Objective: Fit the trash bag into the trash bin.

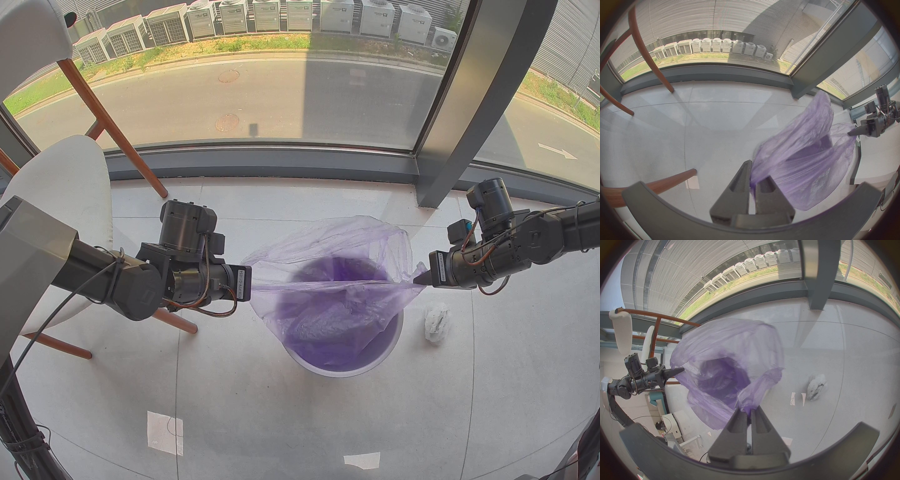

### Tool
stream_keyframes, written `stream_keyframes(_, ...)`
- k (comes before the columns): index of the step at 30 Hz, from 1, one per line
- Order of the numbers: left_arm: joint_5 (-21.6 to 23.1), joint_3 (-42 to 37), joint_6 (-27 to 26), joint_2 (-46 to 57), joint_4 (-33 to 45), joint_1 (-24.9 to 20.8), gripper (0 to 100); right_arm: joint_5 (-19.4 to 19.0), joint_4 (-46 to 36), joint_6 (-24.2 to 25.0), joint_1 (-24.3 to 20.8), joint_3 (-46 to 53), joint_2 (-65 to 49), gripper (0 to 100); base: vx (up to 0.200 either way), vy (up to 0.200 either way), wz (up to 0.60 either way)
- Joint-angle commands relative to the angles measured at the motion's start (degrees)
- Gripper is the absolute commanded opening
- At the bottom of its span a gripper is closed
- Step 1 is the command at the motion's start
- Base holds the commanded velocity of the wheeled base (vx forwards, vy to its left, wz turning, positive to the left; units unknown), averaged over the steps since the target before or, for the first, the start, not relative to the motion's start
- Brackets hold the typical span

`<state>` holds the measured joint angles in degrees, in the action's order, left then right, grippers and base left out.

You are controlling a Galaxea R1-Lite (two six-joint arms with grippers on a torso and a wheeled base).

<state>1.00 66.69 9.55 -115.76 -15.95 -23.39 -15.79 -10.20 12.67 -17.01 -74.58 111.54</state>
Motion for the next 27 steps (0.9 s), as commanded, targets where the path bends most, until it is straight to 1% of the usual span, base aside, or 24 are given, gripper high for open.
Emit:
stream_keyframes(1, -1.8, 0.2, 0.0, -0.7, -0.1, 1.2, 0, -0.4, 0.1, -0.1, 2.1, 0.3, -0.5, 0, 0.000, 0.000, 0.00)
stream_keyframes(3, -2.8, 0.5, 0.2, -0.8, -0.2, 1.2, 0, -0.8, 0.4, -0.1, 2.9, 0.0, -0.5, 0, 0.000, 0.000, 0.00)
stream_keyframes(6, -2.9, 0.3, 0.3, -1.3, -0.1, 1.1, 0, -1.1, 1.0, 0.0, 4.1, 0.2, -0.7, 0, 0.000, 0.000, 0.00)
stream_keyframes(11, -2.7, -1.8, 0.2, -0.6, 0.1, 0.5, 0, -1.2, 0.6, 0.0, 3.6, 3.1, -2.7, 0, 0.000, 0.000, 0.00)
stream_keyframes(14, -2.6, -3.8, 0.0, -0.2, 0.0, -0.8, 0, -3.4, 0.6, 0.0, 2.2, 6.8, -4.4, 0, 0.000, 0.000, 0.00)
stream_keyframes(15, -2.6, -3.9, 0.0, -0.2, 0.0, -0.9, 0, -3.5, 0.6, 0.0, 2.1, 6.9, -4.5, 0, 0.000, 0.000, 0.00)
stream_keyframes(21, -2.7, -9.8, -0.4, 1.2, -0.1, -4.6, 0, -3.4, 1.1, -0.2, -1.5, 15.6, -6.3, 0, 0.000, 0.000, 0.00)
stream_keyframes(27, -2.8, -13.0, -0.5, 1.1, -0.2, -5.3, 0, -3.5, 1.1, -1.2, -2.5, 19.9, -5.9, 0, 0.000, 0.000, 0.00)
